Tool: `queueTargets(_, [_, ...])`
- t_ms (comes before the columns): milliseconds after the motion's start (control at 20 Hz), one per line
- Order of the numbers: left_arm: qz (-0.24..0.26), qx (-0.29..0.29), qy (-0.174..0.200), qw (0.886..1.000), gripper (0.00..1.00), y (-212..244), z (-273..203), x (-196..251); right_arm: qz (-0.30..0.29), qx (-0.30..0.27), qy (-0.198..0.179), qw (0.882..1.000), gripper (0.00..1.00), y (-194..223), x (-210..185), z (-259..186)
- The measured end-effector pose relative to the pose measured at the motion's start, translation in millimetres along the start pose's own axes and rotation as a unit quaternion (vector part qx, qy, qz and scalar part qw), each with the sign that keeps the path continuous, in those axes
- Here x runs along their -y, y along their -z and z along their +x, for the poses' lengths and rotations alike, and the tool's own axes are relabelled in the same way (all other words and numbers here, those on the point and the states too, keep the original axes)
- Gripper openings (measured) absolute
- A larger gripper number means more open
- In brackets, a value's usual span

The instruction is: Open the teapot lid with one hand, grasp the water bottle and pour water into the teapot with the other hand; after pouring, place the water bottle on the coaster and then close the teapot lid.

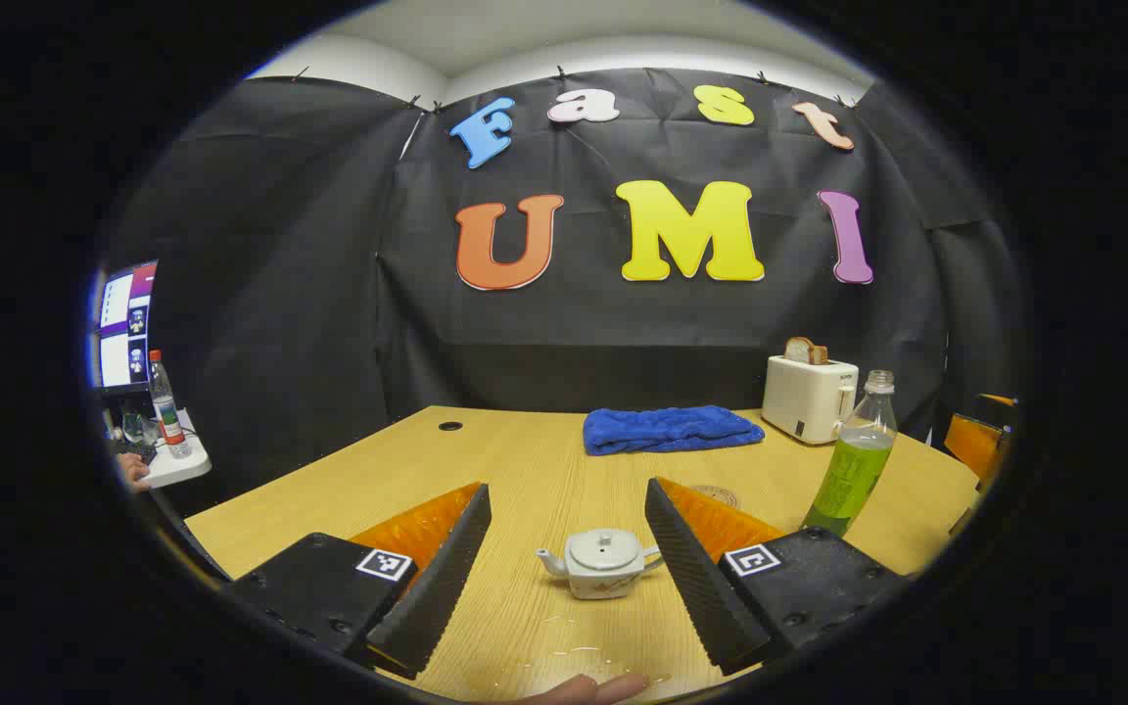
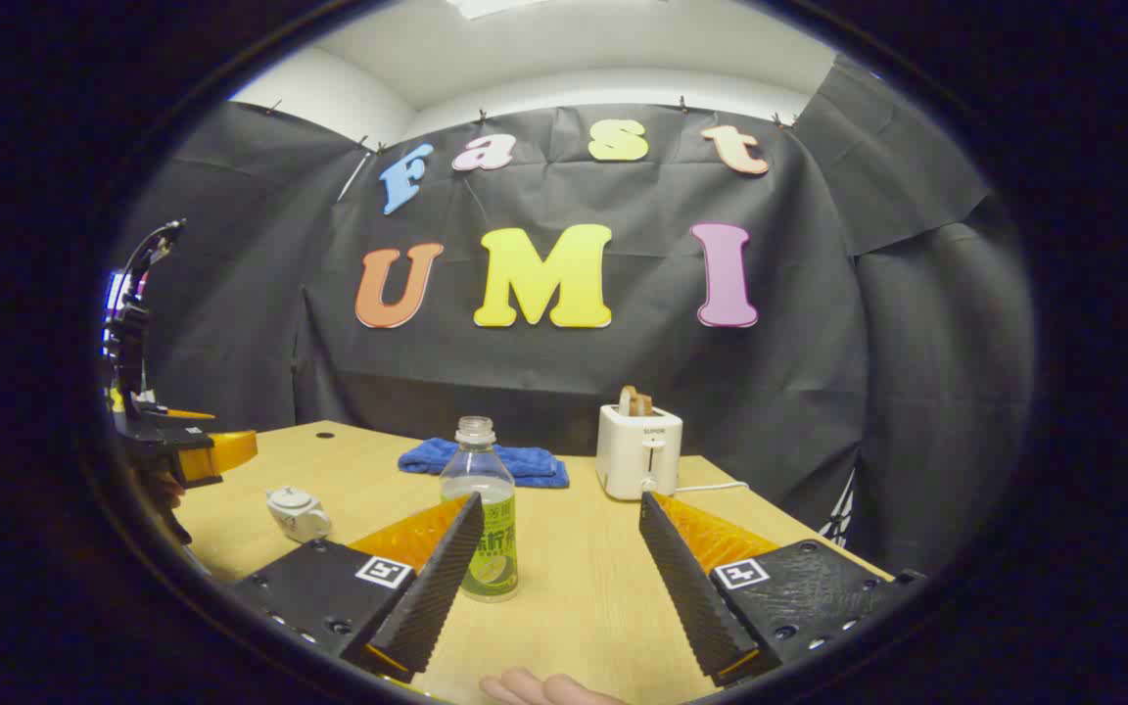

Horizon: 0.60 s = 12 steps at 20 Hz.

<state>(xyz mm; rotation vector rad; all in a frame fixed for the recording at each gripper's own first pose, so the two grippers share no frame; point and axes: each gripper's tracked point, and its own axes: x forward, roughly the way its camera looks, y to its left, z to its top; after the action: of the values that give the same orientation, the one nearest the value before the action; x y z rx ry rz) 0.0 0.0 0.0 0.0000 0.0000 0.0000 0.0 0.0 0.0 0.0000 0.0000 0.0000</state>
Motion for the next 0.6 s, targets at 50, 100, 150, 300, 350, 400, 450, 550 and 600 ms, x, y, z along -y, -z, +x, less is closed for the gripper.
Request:
queueTargets(50, [0.003,0.001,0.005,1.0,0.99,-0.1,-0.9,1.4,0.006,0.0,0.002,1.0,0.97,0.7,-0.2,-1.3])
queueTargets(100, [0.007,0.006,0.009,1.0,0.99,-1.0,-0.2,1.2,0.012,0.001,0.001,1.0,0.97,2.3,-2.2,-2.3])
queueTargets(150, [0.013,0.01,0.013,1.0,1.0,-2.7,1.7,0.8,0.016,0.0,0.003,1.0,0.97,5.2,-2.6,-3.4])
queueTargets(300, [0.014,0.026,0.007,1.0,0.99,-5.0,2.4,-2.8,0.016,-0.006,-0.006,1.0,0.97,12.7,-9.5,-4.0])
queueTargets(350, [0.012,0.026,0.008,1.0,0.99,-6.2,2.6,-3.5,0.011,-0.01,-0.007,1.0,0.97,14.1,-9.4,-4.5])
queueTargets(400, [0.009,0.026,0.012,1.0,0.99,-1.2,0.4,-6.1,0.007,-0.01,-0.007,1.0,0.96,14.2,-9.0,-5.9])
queueTargets(450, [0.005,0.027,0.011,1.0,0.99,-0.1,-0.2,-8.8,0.003,-0.008,-0.006,1.0,0.96,13.4,-8.1,-7.3])
queueTargets(550, [0.001,0.027,0.013,1.0,0.99,1.1,1.9,-7.9,-0.009,-0.009,0.0,1.0,0.97,16.4,-6.0,-7.9])
queueTargets(600, [-0.004,0.021,0.016,1.0,0.99,4.0,2.6,-7.2,-0.012,-0.013,0.002,1.0,0.96,19.5,-5.0,-7.2])
